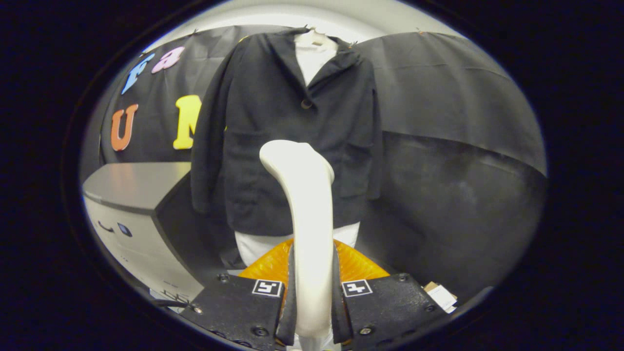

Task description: Iron the clothes twice with a garment steamer, once on the left side and once on the right side.

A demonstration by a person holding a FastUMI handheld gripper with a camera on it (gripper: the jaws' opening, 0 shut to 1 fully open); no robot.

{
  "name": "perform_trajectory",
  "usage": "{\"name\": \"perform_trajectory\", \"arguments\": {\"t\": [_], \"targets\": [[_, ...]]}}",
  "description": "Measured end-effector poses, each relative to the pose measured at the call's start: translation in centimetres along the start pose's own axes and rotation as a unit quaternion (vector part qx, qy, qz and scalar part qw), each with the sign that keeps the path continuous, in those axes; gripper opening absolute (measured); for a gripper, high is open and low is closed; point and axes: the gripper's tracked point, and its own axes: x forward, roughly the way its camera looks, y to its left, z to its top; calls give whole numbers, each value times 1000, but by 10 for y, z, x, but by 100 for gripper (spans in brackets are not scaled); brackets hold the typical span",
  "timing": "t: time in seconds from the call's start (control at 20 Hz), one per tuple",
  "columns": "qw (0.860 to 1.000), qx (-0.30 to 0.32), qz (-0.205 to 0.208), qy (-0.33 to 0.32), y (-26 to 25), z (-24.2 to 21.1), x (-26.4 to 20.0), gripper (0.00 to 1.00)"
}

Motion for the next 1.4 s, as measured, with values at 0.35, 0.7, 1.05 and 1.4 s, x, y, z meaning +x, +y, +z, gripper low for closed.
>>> {"name": "perform_trajectory", "arguments": {"t": [0.35, 0.7, 1.05, 1.4], "targets": [[995, 39, -31, -81, -61, 110, -5, 31], [978, 55, -36, -197, -99, 240, -9, 31], [968, 69, -45, -236, -117, 324, 31, 31], [965, 49, -43, -253, -102, 373, 74, 31]]}}
